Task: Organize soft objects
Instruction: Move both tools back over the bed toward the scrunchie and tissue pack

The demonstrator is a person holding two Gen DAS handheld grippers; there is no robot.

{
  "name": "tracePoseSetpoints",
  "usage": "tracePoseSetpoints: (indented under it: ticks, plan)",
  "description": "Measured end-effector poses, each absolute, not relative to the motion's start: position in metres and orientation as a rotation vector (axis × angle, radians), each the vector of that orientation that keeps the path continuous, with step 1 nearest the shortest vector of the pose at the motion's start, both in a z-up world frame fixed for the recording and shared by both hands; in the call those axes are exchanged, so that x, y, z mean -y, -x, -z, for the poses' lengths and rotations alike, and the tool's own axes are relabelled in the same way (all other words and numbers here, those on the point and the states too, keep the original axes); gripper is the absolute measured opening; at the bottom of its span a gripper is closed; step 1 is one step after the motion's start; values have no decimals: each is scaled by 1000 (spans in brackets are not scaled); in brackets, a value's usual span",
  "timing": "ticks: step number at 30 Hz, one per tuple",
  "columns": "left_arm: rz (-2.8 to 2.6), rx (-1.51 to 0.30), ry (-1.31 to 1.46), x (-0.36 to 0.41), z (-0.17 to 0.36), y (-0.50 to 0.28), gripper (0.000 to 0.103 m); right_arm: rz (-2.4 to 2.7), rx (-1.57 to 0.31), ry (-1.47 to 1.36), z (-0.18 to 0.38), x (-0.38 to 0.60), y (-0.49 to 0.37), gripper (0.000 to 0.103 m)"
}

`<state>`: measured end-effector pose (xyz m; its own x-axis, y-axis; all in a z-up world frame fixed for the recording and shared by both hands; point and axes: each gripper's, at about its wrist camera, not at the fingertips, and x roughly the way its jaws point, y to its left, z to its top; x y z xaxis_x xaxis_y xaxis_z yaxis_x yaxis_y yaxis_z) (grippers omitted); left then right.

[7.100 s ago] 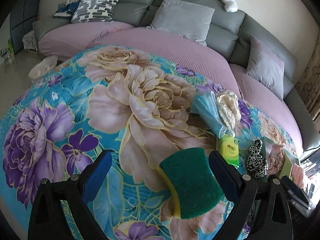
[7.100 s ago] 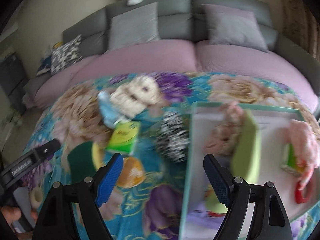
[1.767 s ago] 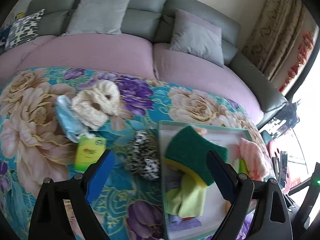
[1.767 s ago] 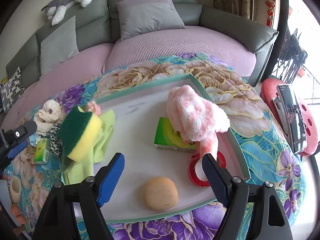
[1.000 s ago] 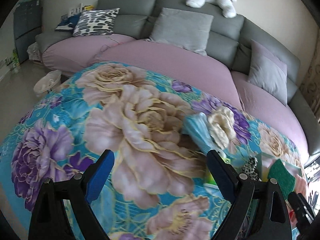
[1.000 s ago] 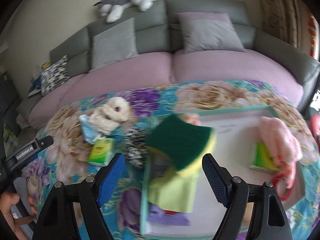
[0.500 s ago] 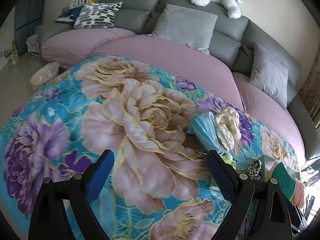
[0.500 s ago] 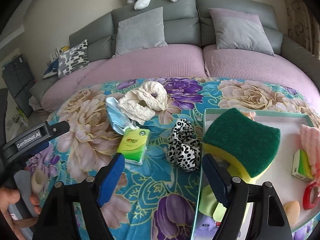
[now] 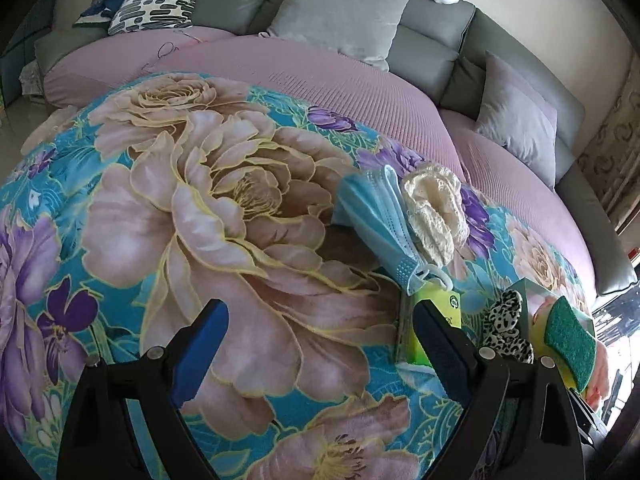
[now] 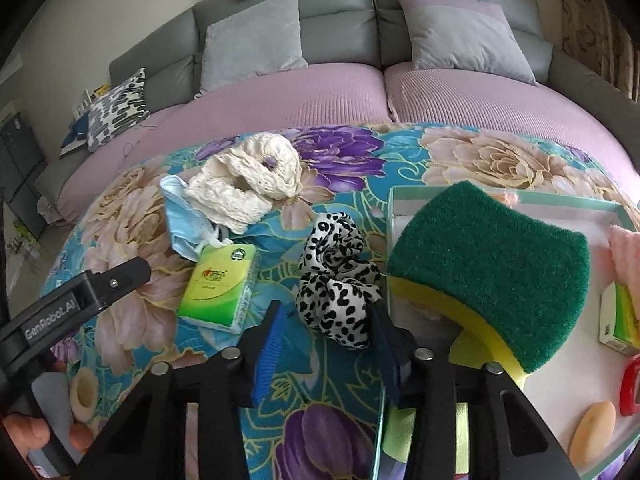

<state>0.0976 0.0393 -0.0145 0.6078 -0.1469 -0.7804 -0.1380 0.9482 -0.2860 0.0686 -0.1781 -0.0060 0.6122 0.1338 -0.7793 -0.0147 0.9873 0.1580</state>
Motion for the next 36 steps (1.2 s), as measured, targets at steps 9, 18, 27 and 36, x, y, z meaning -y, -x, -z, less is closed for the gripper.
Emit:
tracePoseSetpoints:
  ticks: [9,18,27,36]
  plan:
    - [14,-932,340,-41,18,-100,94,-48,-895,-124,8,175,-72,37]
    - [69,-928,301,-22,18,-103,94,-62,-895,-156,9,180,-72,23]
    - [101,-925,280,-10,19,-105,94,-89,-856,-196,-3,187,-66,21]
    - [127,-947,229,8,25,-107,94,-99,-784,-218,-26,196,-53,21]
